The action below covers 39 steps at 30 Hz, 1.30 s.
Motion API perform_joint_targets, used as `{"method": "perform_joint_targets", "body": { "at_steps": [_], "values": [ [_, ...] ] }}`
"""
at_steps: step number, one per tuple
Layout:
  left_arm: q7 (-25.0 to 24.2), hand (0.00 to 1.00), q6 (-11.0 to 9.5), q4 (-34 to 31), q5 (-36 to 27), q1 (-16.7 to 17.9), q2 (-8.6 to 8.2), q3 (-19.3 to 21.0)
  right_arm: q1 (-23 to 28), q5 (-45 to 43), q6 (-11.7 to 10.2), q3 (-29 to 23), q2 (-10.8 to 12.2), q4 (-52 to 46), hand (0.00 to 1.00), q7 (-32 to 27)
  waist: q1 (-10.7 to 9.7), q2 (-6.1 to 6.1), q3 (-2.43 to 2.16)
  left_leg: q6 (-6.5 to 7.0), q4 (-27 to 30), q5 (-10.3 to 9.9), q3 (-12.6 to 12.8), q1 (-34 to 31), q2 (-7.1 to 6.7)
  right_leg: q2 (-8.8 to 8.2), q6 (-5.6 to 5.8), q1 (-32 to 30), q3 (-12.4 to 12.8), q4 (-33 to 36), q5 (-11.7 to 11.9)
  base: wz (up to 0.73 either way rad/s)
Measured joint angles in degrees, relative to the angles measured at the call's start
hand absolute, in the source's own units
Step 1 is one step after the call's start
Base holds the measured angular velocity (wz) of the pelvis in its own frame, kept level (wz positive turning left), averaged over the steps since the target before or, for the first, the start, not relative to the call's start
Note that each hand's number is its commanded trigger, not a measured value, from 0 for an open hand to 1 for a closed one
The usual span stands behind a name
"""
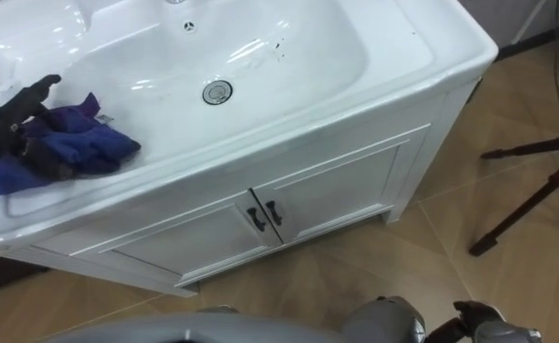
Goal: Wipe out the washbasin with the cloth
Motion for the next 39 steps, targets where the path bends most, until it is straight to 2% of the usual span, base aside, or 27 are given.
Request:
{"method": "perform_joint_targets", "body": {
  "at_steps": [3,10,13,16,19,26,39],
  "values": [
    [0.27,0.00,-0.15,0.02,2.45,-0.87,1.49,0.04,0.12,-0.03,0.00,0.00,-0.43,0.01,0.00,0.16,0.43,0.50,-0.18,0.00,0.01,0.01,-0.27,-0.33,-0.01,-0.02,0.00,0.00,-0.41,-0.23,0.00,0.03],
    [3.90,0.00,-0.37,-0.44,3.55,-1.65,1.77,0.17,0.55,0.22,-0.65,0.05,-1.47,0.02,0.00,0.27,1.10,1.35,-0.12,0.01,0.10,0.02,-0.89,-0.76,-0.08,-0.05,0.06,0.00,-0.55,-0.17,-0.04,0.05],
    [5.41,0.00,-1.01,-2.59,4.45,-1.66,1.79,1.10,0.68,0.78,-0.97,0.03,-1.47,0.14,0.00,0.10,1.11,1.21,-0.06,0.02,0.08,0.00,-1.21,-0.93,-0.10,-0.08,0.08,0.00,-0.58,-0.10,-0.05,0.05],
    [7.20,0.00,-1.76,-6.06,5.00,-1.70,3.16,1.68,0.66,0.72,-1.27,0.01,-1.48,0.04,0.00,0.63,1.20,0.94,-0.01,0.02,0.15,0.00,-1.43,-0.98,-0.17,-0.13,0.09,0.00,-0.54,0.11,-0.06,0.03],
    [8.60,0.00,-1.96,-8.95,6.94,-1.69,3.23,1.68,0.74,0.80,-1.28,0.01,-1.48,-0.02,0.00,0.77,1.26,0.45,-0.01,0.01,0.11,0.01,-1.44,-0.74,-0.33,-0.23,0.09,-0.09,-0.18,0.57,-0.06,0.00],
    [10.26,0.00,-2.06,-9.48,9.25,-1.65,3.22,1.68,0.40,1.17,-1.38,0.02,-1.48,-0.11,0.00,0.37,1.18,-0.64,-0.02,0.04,0.37,-0.01,-1.44,-0.73,-0.23,-0.36,0.09,-0.08,-0.01,0.63,-0.05,0.00],
    [11.67,0.00,-2.06,-9.47,9.31,-1.63,3.21,1.68,0.25,1.18,-1.81,0.02,-1.48,-0.13,0.00,-0.38,1.16,-0.59,-0.09,0.07,0.93,-0.02,-1.41,-0.77,-0.18,-0.41,0.08,0.04,0.02,0.61,-0.05,0.00]
  ]
}}
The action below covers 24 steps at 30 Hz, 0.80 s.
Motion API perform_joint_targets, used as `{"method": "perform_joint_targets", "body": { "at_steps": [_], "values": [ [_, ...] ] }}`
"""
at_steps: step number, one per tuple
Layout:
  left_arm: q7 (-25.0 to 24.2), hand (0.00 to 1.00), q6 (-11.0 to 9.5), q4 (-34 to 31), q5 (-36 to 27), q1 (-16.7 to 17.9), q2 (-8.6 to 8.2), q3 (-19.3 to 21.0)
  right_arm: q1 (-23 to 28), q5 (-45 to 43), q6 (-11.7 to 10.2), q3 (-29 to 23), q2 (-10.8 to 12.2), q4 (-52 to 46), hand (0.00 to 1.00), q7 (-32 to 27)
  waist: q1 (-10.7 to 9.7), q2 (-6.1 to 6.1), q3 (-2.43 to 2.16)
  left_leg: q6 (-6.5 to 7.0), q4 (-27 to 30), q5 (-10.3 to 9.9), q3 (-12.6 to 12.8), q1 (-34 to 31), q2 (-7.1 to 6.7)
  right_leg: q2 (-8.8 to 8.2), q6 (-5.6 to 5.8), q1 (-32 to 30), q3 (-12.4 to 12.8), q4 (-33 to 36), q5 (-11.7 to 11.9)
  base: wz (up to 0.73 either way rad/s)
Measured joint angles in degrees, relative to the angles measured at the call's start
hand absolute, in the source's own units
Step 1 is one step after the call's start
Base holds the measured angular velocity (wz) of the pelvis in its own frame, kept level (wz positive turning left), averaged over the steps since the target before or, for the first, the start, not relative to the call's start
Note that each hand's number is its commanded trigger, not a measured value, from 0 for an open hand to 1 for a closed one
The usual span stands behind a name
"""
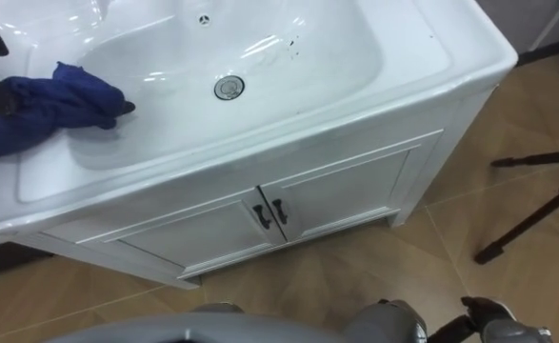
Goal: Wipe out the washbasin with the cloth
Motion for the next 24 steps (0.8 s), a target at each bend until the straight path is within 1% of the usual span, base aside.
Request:
{"method": "perform_joint_targets", "body": {
  "at_steps": [5,6,9,10,13,15,16,19,21,24],
  "values": [
    [1.98,0.00,-0.02,0.14,-0.04,0.16,0.00,0.00,0.22,1.10,-0.17,0.05,0.00,0.01,0.00,-0.92,-0.20,0.38,0.05,0.01,0.03,0.01,-0.32,0.16,0.04,0.01,0.00,0.65,-0.16,-0.22,0.00,0.04],
    [2.64,0.00,-0.03,0.13,-0.03,0.27,0.00,0.00,0.51,1.67,-0.17,0.04,0.00,0.09,0.00,-1.20,-0.15,0.52,-0.03,0.01,0.03,0.00,-0.52,0.18,0.07,0.02,0.00,0.82,-0.32,-0.28,0.00,0.08],
    [5.58,0.00,-0.09,0.06,-0.26,0.26,0.00,0.02,1.50,2.73,-0.25,0.05,0.01,0.40,0.00,-2.29,0.79,0.63,-0.11,0.00,-0.01,0.00,-0.53,0.15,0.08,0.16,0.00,0.94,-0.52,-0.60,0.00,0.01],
    [7.19,0.00,-0.44,0.06,-0.46,0.25,0.00,0.14,1.92,3.26,-0.25,0.10,0.00,0.51,0.00,-2.49,1.41,0.68,-0.14,0.00,-0.04,0.00,-0.52,0.10,0.07,0.29,0.00,0.95,-0.48,-0.81,0.00,0.00],
    [10.57,0.00,-1.59,0.03,-2.13,0.23,-0.02,1.85,2.06,4.47,-0.25,0.15,0.02,0.68,0.00,-2.66,2.01,0.62,-0.11,0.00,-0.07,0.00,-0.62,0.01,0.12,0.28,0.01,0.79,-0.26,-0.76,0.00,0.00],
    [15.53,0.00,-2.54,-0.01,-5.35,0.23,-0.16,4.97,2.07,4.12,-0.86,0.12,0.02,0.67,0.00,-2.88,2.34,0.29,0.04,0.01,-0.18,0.00,-0.61,-0.01,0.08,0.15,0.02,0.71,-0.43,-0.61,0.00,0.00],
    [16.80,0.00,-2.77,-0.07,-6.07,0.24,-0.25,5.65,2.14,4.15,-0.88,0.13,0.02,0.69,0.00,-2.86,2.35,0.21,0.05,0.01,-0.18,0.00,-0.67,-0.01,0.08,0.02,0.02,0.71,-0.55,-0.38,0.00,0.09],
    [22.51,0.00,-3.39,-1.36,-11.68,0.25,-1.63,8.00,2.91,4.24,-0.86,0.21,0.05,0.46,0.00,-2.78,2.64,-0.39,-0.13,0.04,-0.17,0.02,-1.27,0.28,-0.19,-0.79,0.02,0.73,-0.41,1.03,0.00,0.11],
    [24.85,0.00,-3.71,-2.43,-14.62,0.69,-2.60,8.91,2.72,4.31,-0.89,0.52,0.10,0.45,0.00,-2.75,2.98,-0.91,-0.26,0.04,-0.19,0.02,-1.23,0.36,-0.24,-0.76,0.02,0.73,-0.39,1.00,-0.01,0.00],
    [27.60,0.00,-4.81,-4.54,-17.41,1.62,-3.27,10.37,2.63,4.30,-1.06,0.52,0.35,0.45,0.00,-2.61,3.00,-1.92,-0.19,0.04,-0.06,0.02,-1.36,0.34,-0.13,-0.60,0.02,1.05,-0.82,0.69,0.00,0.00]
  ]
}}
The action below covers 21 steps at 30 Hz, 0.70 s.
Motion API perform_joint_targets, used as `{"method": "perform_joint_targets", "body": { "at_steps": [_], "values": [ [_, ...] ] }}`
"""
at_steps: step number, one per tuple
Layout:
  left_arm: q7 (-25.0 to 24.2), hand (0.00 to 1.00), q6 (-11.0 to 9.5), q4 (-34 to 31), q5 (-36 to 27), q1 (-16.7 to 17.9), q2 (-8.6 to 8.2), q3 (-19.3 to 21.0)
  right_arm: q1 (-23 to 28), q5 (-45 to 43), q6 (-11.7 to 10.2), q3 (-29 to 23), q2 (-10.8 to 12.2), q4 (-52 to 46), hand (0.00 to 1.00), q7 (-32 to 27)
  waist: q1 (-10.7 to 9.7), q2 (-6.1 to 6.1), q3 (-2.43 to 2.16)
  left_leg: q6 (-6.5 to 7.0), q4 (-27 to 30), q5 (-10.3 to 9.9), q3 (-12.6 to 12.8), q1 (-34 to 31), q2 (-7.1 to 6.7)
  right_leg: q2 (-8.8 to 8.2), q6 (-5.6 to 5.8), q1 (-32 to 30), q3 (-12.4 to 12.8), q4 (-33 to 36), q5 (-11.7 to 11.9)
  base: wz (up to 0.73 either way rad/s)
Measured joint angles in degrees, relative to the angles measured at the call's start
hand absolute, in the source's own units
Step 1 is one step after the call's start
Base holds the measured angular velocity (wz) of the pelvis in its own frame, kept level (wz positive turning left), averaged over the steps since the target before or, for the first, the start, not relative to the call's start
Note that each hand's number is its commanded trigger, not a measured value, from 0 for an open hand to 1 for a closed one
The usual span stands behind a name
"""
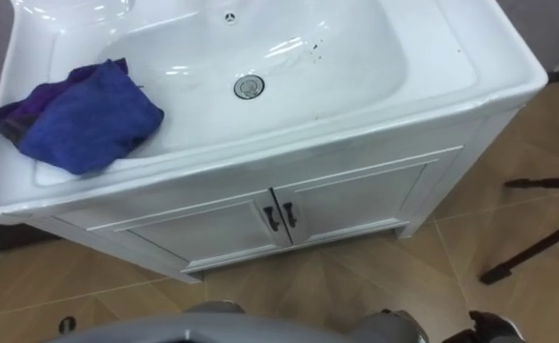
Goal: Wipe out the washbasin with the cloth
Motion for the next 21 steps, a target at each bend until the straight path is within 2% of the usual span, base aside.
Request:
{"method": "perform_joint_targets", "body": {
  "at_steps": [3,7,10,13,15,18,19,21],
  "values": [
    [2.88,0.00,-0.97,-1.36,-3.78,0.26,-0.99,1.12,0.20,0.20,0.07,0.00,0.60,0.02,0.00,0.36,0.05,-0.63,-0.04,0.00,0.12,0.00,-0.26,-0.02,0.09,0.01,0.00,0.28,-0.36,-0.02,0.00,0.03],
    [5.97,0.00,-2.56,-2.58,-7.13,1.15,-2.31,2.79,0.45,0.20,0.04,-0.01,1.00,0.00,0.00,0.53,0.06,-0.86,-0.06,0.00,-0.02,0.00,-0.24,0.18,0.03,-0.07,0.00,0.30,-0.38,0.07,0.00,-0.01],
    [9.89,0.00,-4.02,-3.62,-8.32,3.49,-4.17,5.07,1.53,-0.05,0.01,0.07,1.03,-0.06,0.00,0.90,0.18,-1.01,-0.11,-0.07,-0.90,0.04,-0.08,1.18,-0.02,0.16,0.00,0.69,-0.33,-0.10,0.00,-0.06],
    [12.70,0.00,-4.17,-3.59,-8.35,4.22,-4.21,5.94,2.18,-0.22,0.16,0.09,1.05,-0.35,0.00,0.91,0.49,-0.96,-0.18,-0.08,-1.01,0.03,-0.20,1.34,0.11,0.61,0.00,1.09,-0.38,-0.84,0.00,0.00],
    [15.49,0.00,-5.03,-3.46,-8.81,4.22,-4.23,7.60,2.69,-0.35,0.11,0.09,1.07,-0.48,0.00,0.87,1.48,-1.20,-0.15,-0.08,-1.00,0.03,0.01,1.43,0.22,0.75,0.00,1.05,-0.33,-0.94,0.00,-0.05],
    [18.75,0.00,-5.25,-3.35,-11.43,4.25,-4.57,9.58,2.92,-0.38,0.12,0.09,1.07,-0.61,0.00,0.80,2.64,-1.32,-0.14,-0.08,-1.04,0.03,-0.06,1.42,0.25,0.76,0.01,1.09,-0.45,-0.95,0.00,0.00],
    [19.34,0.00,-5.41,-3.33,-12.38,4.26,-4.93,10.03,2.93,-0.48,0.12,0.09,1.07,-0.76,0.00,0.81,2.83,-1.31,-0.14,-0.07,-1.06,0.03,-0.10,1.43,0.26,0.76,0.01,1.14,-0.52,-0.95,0.00,0.04],
    [21.45,0.00,-5.77,-3.05,-15.87,5.29,-7.00,12.40,3.44,-0.59,-0.05,0.09,1.08,-1.83,0.00,0.82,3.14,-1.22,-0.14,-0.08,-1.20,0.02,-0.18,1.56,0.30,0.81,0.16,1.56,-0.91,-1.06,-0.10,0.05]
  ]
}}
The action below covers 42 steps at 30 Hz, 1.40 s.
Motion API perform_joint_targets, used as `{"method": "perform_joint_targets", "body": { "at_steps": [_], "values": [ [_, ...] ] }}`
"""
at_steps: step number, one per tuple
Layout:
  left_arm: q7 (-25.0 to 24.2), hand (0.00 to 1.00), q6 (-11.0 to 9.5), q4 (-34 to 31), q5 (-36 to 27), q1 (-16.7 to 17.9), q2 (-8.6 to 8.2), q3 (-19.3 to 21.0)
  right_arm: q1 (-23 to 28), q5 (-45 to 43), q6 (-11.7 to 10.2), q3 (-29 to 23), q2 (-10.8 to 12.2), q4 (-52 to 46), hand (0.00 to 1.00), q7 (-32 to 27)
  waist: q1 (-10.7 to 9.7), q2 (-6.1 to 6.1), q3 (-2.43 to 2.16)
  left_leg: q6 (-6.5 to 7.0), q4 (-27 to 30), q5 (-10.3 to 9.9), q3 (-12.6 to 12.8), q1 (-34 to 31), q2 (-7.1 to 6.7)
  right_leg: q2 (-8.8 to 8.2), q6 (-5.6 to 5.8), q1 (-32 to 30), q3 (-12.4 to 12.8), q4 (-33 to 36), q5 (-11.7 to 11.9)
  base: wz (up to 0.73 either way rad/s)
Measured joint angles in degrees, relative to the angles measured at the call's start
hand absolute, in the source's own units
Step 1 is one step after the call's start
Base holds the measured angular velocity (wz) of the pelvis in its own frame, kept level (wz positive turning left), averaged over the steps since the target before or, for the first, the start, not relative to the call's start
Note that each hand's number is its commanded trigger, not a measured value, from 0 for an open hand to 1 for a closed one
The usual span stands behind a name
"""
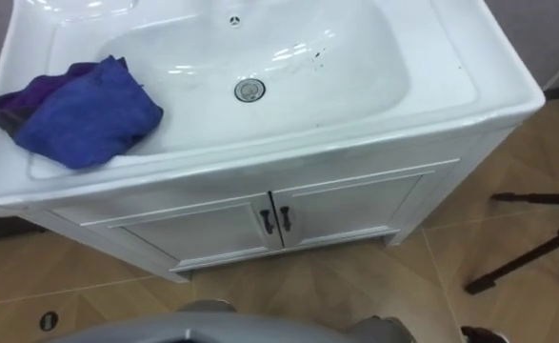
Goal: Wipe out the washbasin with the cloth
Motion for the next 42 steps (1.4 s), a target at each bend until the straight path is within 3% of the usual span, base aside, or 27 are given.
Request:
{"method": "perform_joint_targets", "body": {
  "at_steps": [4,6,11,17,21,25,29,34,38,42],
  "values": [
    [3.84,0.00,-0.38,3.05,-5.38,2.77,-3.36,2.53,1.16,-1.56,-0.15,0.05,0.08,-0.89,0.00,-0.35,0.70,-0.25,0.07,-0.03,-0.28,0.01,-0.64,0.15,-0.06,0.11,0.47,0.94,-1.11,-0.71,-0.30,0.08],
    [5.39,0.00,-0.38,4.50,-7.73,3.90,-3.93,3.69,1.50,-1.79,0.14,0.09,0.31,-0.88,0.00,-0.14,1.72,-0.47,-0.16,-0.11,-0.64,0.06,-0.72,0.14,-0.11,0.13,0.66,0.67,-0.93,-0.76,-0.42,-0.02],
    [10.29,0.00,-0.52,8.67,-13.05,6.57,-5.76,8.27,1.86,-1.78,0.31,-0.06,0.41,-1.43,0.00,0.18,2.44,-1.24,-0.23,-0.25,-0.95,0.14,-0.86,0.26,-0.01,1.05,0.79,1.18,-1.07,-2.11,-0.35,0.00],
    [14.70,0.00,-2.22,16.33,-20.84,8.78,-6.32,8.54,3.12,-4.03,0.23,0.08,0.59,-3.79,0.00,0.08,4.00,-1.86,-0.53,-0.51,-2.44,0.48,-1.58,0.86,-0.01,1.69,1.28,2.01,-1.18,-3.52,-0.23,0.04],
    [16.98,0.00,-2.31,20.16,-26.32,9.71,-8.96,9.08,4.54,-4.22,0.50,0.30,1.28,-5.45,0.00,0.37,6.04,-2.49,-0.83,-1.03,-4.34,1.05,-1.23,2.29,-0.07,2.61,1.72,2.65,-1.25,-4.35,-0.28,-0.02],
    [17.10,0.00,-2.31,26.06,-34.35,10.50,-10.33,9.67,4.56,-4.25,1.18,0.25,1.53,-5.53,0.00,0.99,6.32,-2.66,-0.84,-1.64,-6.28,1.80,-1.38,3.87,0.05,3.15,1.90,3.88,-2.44,-5.04,-0.94,0.01],
    [16.95,0.00,-2.12,33.62,-37.38,12.42,-13.07,8.89,4.94,-4.73,2.52,0.56,2.04,-7.02,0.00,1.27,6.34,-3.02,-0.68,-2.39,-8.74,2.86,-1.69,5.74,0.07,3.80,2.27,4.84,-2.45,-5.41,-1.83,0.01],
    [14.91,0.00,-1.05,41.76,-37.39,14.26,-16.04,5.13,4.01,-8.54,3.20,0.17,2.36,-7.97,0.00,1.71,6.28,-3.02,-0.62,-2.86,-9.91,3.48,-2.17,6.34,0.47,4.51,2.19,5.63,-3.30,-6.08,-2.10,0.03],
    [10.67,0.00,0.03,53.23,-37.43,14.64,-16.98,0.90,3.30,-10.78,4.22,0.10,3.49,-8.42,0.00,2.17,6.20,-3.23,-0.40,-3.46,-11.63,4.25,-2.44,7.96,0.96,5.59,2.22,7.51,-4.32,-7.64,-2.15,0.07],
    [6.31,0.00,1.73,63.26,-37.42,14.82,-19.21,-3.06,1.57,-10.80,4.44,0.05,3.77,-6.98,0.00,2.14,5.95,-3.47,-0.23,-3.48,-11.63,4.27,-2.54,7.91,1.00,5.63,2.28,7.69,-4.38,-7.74,-2.30,0.04]
  ]
}}
